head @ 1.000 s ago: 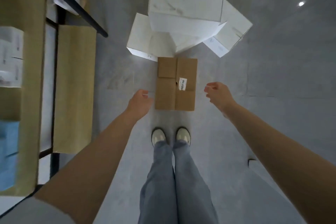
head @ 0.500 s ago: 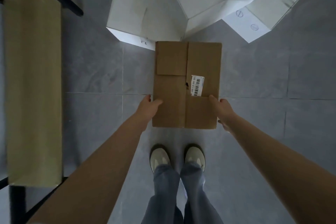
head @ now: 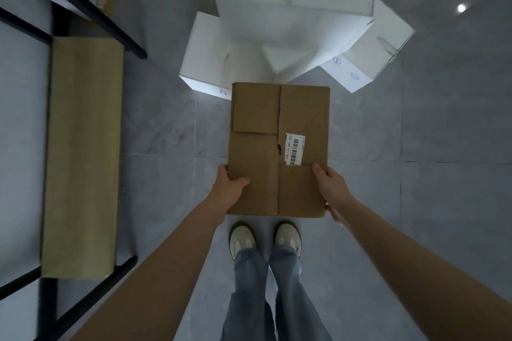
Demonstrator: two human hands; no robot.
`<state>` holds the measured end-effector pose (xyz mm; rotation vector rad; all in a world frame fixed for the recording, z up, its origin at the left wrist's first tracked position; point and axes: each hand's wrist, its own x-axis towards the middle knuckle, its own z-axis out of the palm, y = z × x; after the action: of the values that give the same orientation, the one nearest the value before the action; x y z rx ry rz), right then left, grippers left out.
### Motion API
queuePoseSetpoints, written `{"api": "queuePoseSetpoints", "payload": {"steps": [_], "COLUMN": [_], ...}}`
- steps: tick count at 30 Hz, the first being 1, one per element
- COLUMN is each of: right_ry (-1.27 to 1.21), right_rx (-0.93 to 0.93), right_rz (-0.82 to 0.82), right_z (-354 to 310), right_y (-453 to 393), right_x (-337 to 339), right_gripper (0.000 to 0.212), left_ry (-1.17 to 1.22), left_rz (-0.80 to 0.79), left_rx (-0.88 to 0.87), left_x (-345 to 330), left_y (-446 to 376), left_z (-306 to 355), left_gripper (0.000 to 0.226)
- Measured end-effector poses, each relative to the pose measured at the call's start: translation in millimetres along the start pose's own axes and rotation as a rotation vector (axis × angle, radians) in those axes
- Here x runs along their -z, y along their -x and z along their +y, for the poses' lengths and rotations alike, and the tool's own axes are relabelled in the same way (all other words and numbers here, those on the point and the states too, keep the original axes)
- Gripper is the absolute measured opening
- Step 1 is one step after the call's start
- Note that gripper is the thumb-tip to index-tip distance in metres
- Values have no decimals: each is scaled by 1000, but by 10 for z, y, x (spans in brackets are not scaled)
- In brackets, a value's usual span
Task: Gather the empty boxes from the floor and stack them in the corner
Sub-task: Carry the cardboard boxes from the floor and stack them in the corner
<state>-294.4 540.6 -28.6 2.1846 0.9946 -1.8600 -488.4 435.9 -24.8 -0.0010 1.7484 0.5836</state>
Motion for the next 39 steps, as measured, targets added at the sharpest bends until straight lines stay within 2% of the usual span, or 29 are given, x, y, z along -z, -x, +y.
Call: {"api": "queuePoseSetpoints", "payload": {"steps": [11,14,19,26,32,39], "right_ry": [40,40,103,265,358,662], "right_rx": [187,282,438,626,731,880], "right_rz": [13,1,7,-22,-189,-411], "right_z": [-698,-857,-1006,-1035,-962,-854], "right_y": [2820,3680,4530,5182,5405,5694], "right_x": [390,434,509,561,542,426], "right_gripper": [57,53,51,46,40,47], "left_ry": [-43,-6,68,273,455,762], "left_rz": [51,76,141,253,412,727], "left_rx": [-216,-266,-333,-392,-383,-306], "left_x": [786,1029,1219,1291,1221,833], "left_y": [2781,3566,4417,5158,5590,6142], "left_z": [786,856,802,511,164,-489], "left_gripper": [58,61,59,54,42,34]}}
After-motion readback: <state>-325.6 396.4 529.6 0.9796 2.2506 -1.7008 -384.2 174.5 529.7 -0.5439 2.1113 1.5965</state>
